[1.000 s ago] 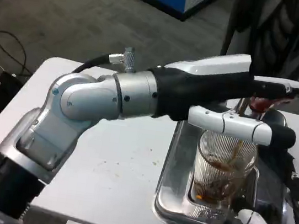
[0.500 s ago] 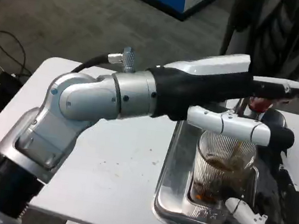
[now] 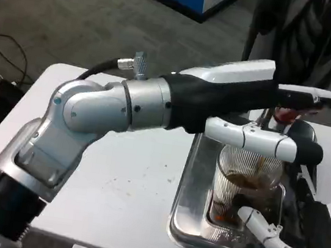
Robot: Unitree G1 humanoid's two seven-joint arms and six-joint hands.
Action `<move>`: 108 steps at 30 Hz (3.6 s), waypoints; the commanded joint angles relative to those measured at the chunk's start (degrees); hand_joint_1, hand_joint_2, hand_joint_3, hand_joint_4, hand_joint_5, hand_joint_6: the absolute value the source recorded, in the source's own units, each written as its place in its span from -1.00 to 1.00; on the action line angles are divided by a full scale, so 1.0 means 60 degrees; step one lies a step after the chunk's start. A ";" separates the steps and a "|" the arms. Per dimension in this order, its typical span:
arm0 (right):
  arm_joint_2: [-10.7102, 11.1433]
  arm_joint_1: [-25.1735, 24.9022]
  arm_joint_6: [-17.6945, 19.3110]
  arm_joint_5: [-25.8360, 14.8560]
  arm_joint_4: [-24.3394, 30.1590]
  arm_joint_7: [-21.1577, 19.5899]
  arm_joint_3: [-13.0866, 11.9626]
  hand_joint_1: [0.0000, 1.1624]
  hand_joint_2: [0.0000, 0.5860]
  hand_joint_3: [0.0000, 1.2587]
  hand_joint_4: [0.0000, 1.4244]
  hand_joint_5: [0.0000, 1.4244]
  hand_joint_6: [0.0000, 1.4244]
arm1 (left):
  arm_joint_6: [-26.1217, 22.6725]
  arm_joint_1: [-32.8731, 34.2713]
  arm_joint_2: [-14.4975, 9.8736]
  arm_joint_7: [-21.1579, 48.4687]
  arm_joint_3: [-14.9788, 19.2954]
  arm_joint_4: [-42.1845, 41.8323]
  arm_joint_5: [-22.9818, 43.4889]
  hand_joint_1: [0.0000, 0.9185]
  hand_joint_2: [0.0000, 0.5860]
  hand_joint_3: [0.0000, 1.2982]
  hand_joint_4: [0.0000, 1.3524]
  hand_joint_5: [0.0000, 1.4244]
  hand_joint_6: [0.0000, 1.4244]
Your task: Grasp the cup under the faucet to collect the drink, then remove the cup.
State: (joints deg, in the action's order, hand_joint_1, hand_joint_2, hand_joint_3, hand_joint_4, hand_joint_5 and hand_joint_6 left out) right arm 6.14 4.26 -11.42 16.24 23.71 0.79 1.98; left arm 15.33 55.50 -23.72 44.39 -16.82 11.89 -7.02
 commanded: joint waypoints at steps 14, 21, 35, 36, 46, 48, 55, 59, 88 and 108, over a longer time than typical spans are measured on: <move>-0.0249 -0.0579 -0.0188 0.0157 -0.0603 -0.0348 0.0304 0.06 -0.29 -1.00 -1.00 -1.00 -1.00 | -0.0076 -0.0393 -0.0231 0.0251 -0.0124 0.0403 -0.0257 -1.00 -0.55 -0.81 -0.94 -0.84 -0.92; -0.0309 -0.0544 -0.0211 0.0150 -0.0546 -0.0384 0.0436 0.06 -0.29 -1.00 -1.00 -1.00 -1.00 | -0.0173 -0.0414 -0.0164 0.0169 0.0092 0.0506 -0.0003 -1.00 -0.55 -0.81 -0.94 -0.84 -0.92; -0.0280 -0.0623 -0.0284 0.0094 -0.0601 -0.0392 0.0413 0.06 -0.27 -1.00 -1.00 -1.00 -1.00 | 0.0230 -0.0578 0.0140 -0.0525 0.0675 0.0595 0.0556 -1.00 -0.56 -0.82 -0.95 -0.84 -0.92; -0.0279 -0.0623 -0.0280 0.0093 -0.0605 -0.0399 0.0406 0.06 -0.27 -1.00 -1.00 -1.00 -1.00 | 0.0299 -0.0601 0.0188 -0.0617 0.0743 0.0595 0.0606 -1.00 -0.56 -0.82 -0.95 -0.84 -0.92; -0.0269 -0.0575 -0.0259 0.0071 -0.0588 -0.0402 0.0349 0.06 -0.27 -1.00 -1.00 -1.00 -1.00 | 0.0585 -0.0810 0.0432 -0.1104 0.1323 0.0223 0.0870 -1.00 -0.53 -0.83 -0.97 -0.83 -0.89; -0.0269 -0.0564 -0.0258 0.0068 -0.0581 -0.0399 0.0350 0.06 -0.27 -1.00 -1.00 -1.00 -1.00 | 0.0604 -0.0875 0.0430 -0.1139 0.1398 0.0087 0.0907 -1.00 -0.52 -0.82 -0.96 -0.83 -0.87; -0.0285 -0.0559 -0.0252 0.0077 -0.0556 -0.0420 0.0366 0.05 -0.26 -1.00 -1.00 -1.00 -1.00 | 0.0504 -0.1382 0.0343 -0.1140 0.1660 -0.0662 0.1101 -1.00 -0.48 -0.75 -0.88 -0.77 -0.82; -0.0292 -0.0508 -0.0222 0.0095 -0.0508 -0.0448 0.0373 0.05 -0.24 -1.00 -1.00 -1.00 -1.00 | 0.0334 -0.1857 0.0130 -0.1106 0.1754 -0.1271 0.1161 -1.00 -0.49 -0.73 -0.85 -0.73 -0.80; -0.0909 -0.0712 -0.0416 0.0545 -0.0856 -0.1052 0.0825 0.04 -0.25 -1.00 -1.00 -1.00 -1.00 | -0.0804 -0.5913 -0.1200 -0.1447 0.3253 -0.4088 0.1404 -1.00 -0.53 -0.72 -0.83 -0.71 -0.79; -0.1391 -0.1190 -0.0627 0.0834 -0.1480 -0.1728 0.0987 0.05 -0.29 -1.00 -1.00 -0.93 -1.00 | -0.0755 -0.8126 -0.1296 -0.2087 0.3863 -0.4409 0.1436 -1.00 -0.51 -0.70 -0.83 -0.71 -0.78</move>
State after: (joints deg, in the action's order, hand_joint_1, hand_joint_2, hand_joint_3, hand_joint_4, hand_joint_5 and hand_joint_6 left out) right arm -1.48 -2.35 -13.67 20.86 16.22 -8.97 7.52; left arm 10.91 8.19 -30.96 32.55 5.77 -13.56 1.55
